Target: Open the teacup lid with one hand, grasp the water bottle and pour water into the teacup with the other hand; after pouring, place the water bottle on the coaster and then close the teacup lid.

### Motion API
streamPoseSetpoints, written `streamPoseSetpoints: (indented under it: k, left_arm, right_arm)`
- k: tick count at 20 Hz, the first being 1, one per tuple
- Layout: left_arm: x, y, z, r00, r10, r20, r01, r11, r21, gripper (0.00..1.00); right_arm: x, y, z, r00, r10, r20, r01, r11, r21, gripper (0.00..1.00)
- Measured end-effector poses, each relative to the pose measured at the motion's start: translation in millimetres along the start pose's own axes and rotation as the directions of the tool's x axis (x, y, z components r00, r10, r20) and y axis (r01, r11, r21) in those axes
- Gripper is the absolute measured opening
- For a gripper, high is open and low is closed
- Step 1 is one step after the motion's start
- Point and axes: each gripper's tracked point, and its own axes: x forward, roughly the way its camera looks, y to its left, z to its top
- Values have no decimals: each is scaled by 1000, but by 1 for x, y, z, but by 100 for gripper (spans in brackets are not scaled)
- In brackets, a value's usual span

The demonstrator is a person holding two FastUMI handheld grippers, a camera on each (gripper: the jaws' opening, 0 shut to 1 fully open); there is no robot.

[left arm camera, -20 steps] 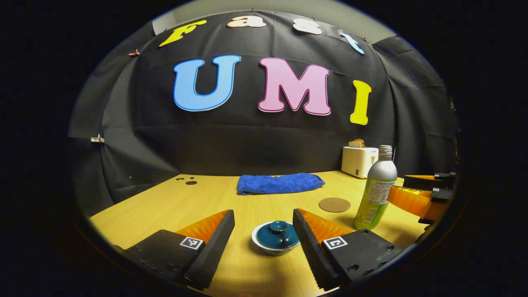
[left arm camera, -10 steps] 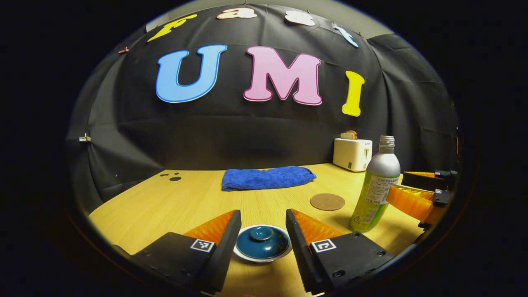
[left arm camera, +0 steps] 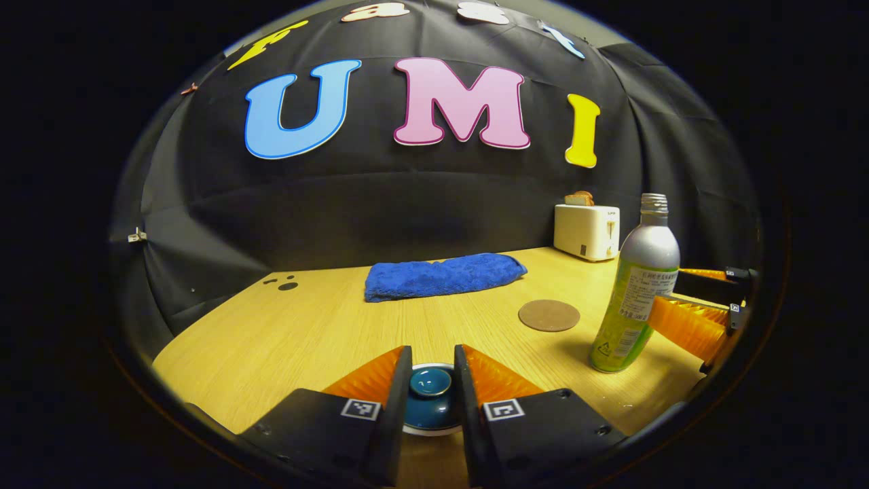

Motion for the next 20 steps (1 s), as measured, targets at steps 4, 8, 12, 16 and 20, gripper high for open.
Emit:
streamPoseSetpoints:
  k: [4,8,12,16,20]
  left_arm:
    - [-1,-1,1,1000,2,8,-2,1000,-2,33]
    - [-5,-1,9,998,7,62,-5,999,-32,30]
    - [-17,2,31,991,29,131,-29,1000,0,27]
    - [-35,1,50,982,29,186,-36,999,37,27]
    - [-46,5,51,980,29,196,-35,999,25,27]
  right_arm:
    - [3,-2,-3,1000,9,-13,-9,1000,11,100]
    - [6,-1,2,1000,17,-7,-16,1000,10,100]
    - [11,-1,3,1000,19,-5,-19,1000,2,100]
    - [22,2,6,1000,16,-6,-16,1000,4,100]
    - [38,6,4,1000,2,-17,-3,1000,-9,100]
